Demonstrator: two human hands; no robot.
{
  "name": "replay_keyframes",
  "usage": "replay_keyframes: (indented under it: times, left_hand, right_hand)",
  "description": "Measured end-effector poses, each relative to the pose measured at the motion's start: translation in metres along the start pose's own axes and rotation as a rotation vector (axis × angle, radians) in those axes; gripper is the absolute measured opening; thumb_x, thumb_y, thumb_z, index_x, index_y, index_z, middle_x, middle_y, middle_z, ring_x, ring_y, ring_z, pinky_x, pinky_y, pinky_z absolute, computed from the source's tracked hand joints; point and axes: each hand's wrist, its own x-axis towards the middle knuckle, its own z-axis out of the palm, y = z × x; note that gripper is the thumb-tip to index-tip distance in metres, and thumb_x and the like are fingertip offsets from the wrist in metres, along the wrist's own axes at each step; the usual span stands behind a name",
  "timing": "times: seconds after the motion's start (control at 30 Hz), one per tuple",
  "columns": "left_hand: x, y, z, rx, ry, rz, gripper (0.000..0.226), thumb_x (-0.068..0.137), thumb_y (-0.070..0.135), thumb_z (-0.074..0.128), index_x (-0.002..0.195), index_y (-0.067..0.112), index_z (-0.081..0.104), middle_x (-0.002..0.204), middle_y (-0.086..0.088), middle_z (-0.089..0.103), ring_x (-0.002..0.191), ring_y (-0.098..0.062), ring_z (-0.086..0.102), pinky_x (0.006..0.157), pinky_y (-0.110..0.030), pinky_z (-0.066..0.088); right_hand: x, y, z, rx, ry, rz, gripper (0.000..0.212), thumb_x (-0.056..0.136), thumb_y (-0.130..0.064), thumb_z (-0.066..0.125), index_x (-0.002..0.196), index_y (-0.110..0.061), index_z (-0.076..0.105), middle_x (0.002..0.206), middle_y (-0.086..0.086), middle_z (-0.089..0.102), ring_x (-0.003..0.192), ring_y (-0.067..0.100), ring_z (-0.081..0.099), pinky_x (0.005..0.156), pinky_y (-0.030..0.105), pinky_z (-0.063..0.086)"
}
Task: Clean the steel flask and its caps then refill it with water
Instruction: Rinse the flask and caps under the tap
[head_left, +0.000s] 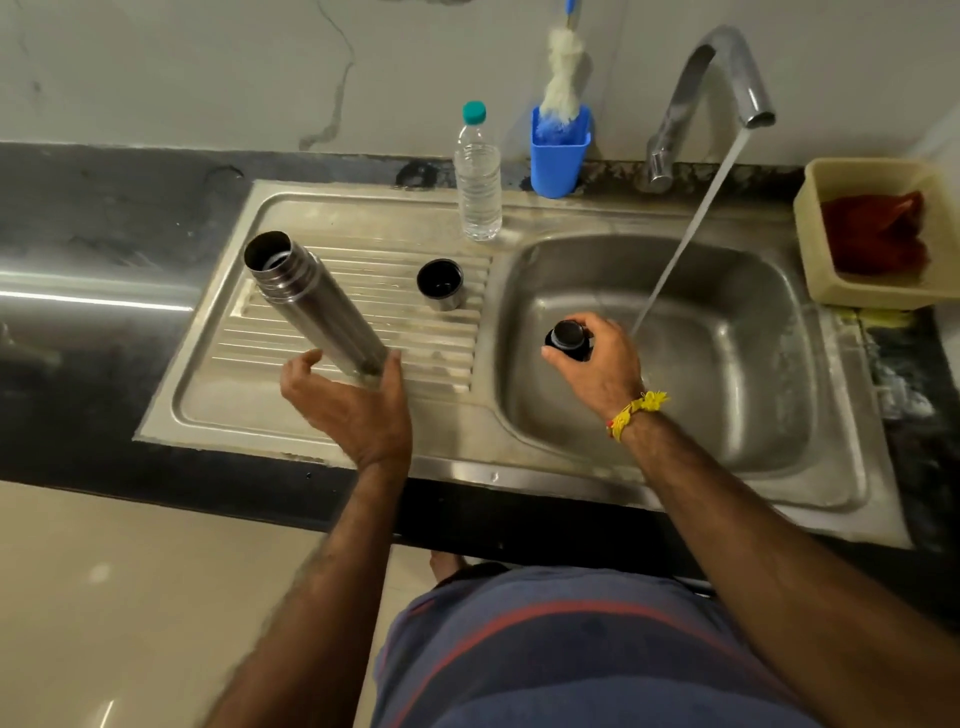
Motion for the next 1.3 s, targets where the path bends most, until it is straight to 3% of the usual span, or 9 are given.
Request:
replay_keyframes:
  times: [0.13, 0.33, 0.47, 0.7, 0.87, 1.0, 1.13, 1.23, 1.3]
  left_hand:
    - [-0.028, 0.032, 0.04, -0.031, -0.118, 0.229, 0.062, 0.079, 0.028, 0.086, 0.121, -0.003, 0.052, 0.12, -0.016, 0.052, 0.111, -0.029, 0.052, 0.101, -0.04, 0.046]
    - [-0.059, 0.1, 0.119, -0.106, -0.431, 0.242, 0.048, 0.084, 0.023, 0.08, 0.122, 0.006, 0.055, 0.121, -0.007, 0.055, 0.115, -0.021, 0.053, 0.105, -0.033, 0.044]
    - [-0.072, 0.135, 0.167, -0.217, -0.733, 0.052, 0.037, 0.091, 0.026, 0.074, 0.124, 0.017, 0.059, 0.124, 0.006, 0.062, 0.114, -0.012, 0.06, 0.098, -0.04, 0.055]
    - [-0.077, 0.181, 0.22, -0.502, -1.166, -0.411, 0.033, 0.111, 0.026, 0.04, 0.135, 0.016, 0.059, 0.13, -0.009, 0.065, 0.118, -0.02, 0.064, 0.093, -0.037, 0.059]
    - [-0.082, 0.186, 0.247, -0.492, -1.136, -0.279, 0.034, 0.111, 0.021, 0.037, 0.124, 0.0, 0.061, 0.108, -0.01, 0.068, 0.089, -0.003, 0.067, 0.081, -0.022, 0.057]
    - [-0.085, 0.181, 0.265, -0.379, -1.072, -0.029, 0.032, 0.11, 0.031, 0.034, 0.11, 0.009, 0.057, 0.096, -0.006, 0.065, 0.085, -0.013, 0.063, 0.079, -0.034, 0.056]
    - [-0.063, 0.184, 0.289, -0.147, -1.019, -0.132, 0.031, 0.11, 0.035, 0.034, 0.102, 0.017, 0.058, 0.092, -0.005, 0.067, 0.085, -0.023, 0.065, 0.083, -0.045, 0.058]
    - [-0.07, 0.195, 0.284, -0.082, -1.165, 0.045, 0.022, 0.109, 0.032, 0.041, 0.107, 0.015, 0.056, 0.089, 0.0, 0.066, 0.077, -0.017, 0.065, 0.067, -0.026, 0.054]
    - [-0.069, 0.198, 0.29, -0.06, -1.094, -0.041, 0.023, 0.108, 0.027, 0.041, 0.107, 0.011, 0.058, 0.091, -0.003, 0.065, 0.08, -0.019, 0.064, 0.065, -0.026, 0.049]
  right_hand:
    - [0.012, 0.018, -0.028, 0.034, 0.071, 0.057, 0.034, 0.074, -0.028, 0.082, 0.103, -0.015, 0.069, 0.103, 0.007, 0.067, 0.098, 0.025, 0.062, 0.086, 0.035, 0.051]
    - [0.038, 0.033, -0.078, 0.042, 0.155, 0.081, 0.035, 0.075, -0.027, 0.083, 0.106, -0.016, 0.07, 0.096, -0.001, 0.059, 0.091, 0.017, 0.059, 0.084, 0.026, 0.048]
    - [0.066, 0.037, -0.098, 0.027, 0.206, 0.095, 0.039, 0.073, -0.029, 0.084, 0.106, -0.012, 0.072, 0.101, 0.008, 0.067, 0.096, 0.023, 0.062, 0.088, 0.032, 0.051]
    - [0.104, 0.028, -0.105, 0.187, 0.209, 0.115, 0.031, 0.085, -0.018, 0.075, 0.113, -0.013, 0.064, 0.106, 0.004, 0.071, 0.098, 0.019, 0.065, 0.089, 0.035, 0.055]
    - [0.117, 0.033, -0.098, 0.339, 0.226, 0.238, 0.021, 0.097, -0.029, 0.061, 0.106, -0.01, 0.058, 0.094, 0.004, 0.068, 0.087, 0.019, 0.065, 0.076, 0.034, 0.057]
    - [0.136, 0.037, -0.098, 0.368, 0.197, 0.34, 0.022, 0.104, -0.026, 0.044, 0.107, -0.009, 0.057, 0.1, 0.011, 0.07, 0.09, 0.025, 0.065, 0.071, 0.029, 0.047]
    - [0.126, 0.052, -0.096, 0.331, 0.095, 0.186, 0.023, 0.106, -0.027, 0.04, 0.109, -0.01, 0.056, 0.094, 0.007, 0.068, 0.083, 0.02, 0.066, 0.075, 0.038, 0.056]
    - [0.135, 0.058, -0.104, 0.394, 0.146, 0.289, 0.027, 0.106, -0.028, 0.04, 0.112, -0.008, 0.057, 0.097, 0.011, 0.069, 0.088, 0.026, 0.067, 0.081, 0.048, 0.055]
    - [0.137, 0.053, -0.106, 0.344, 0.158, 0.203, 0.022, 0.106, -0.021, 0.041, 0.11, -0.005, 0.056, 0.094, 0.012, 0.068, 0.086, 0.028, 0.066, 0.078, 0.047, 0.054]
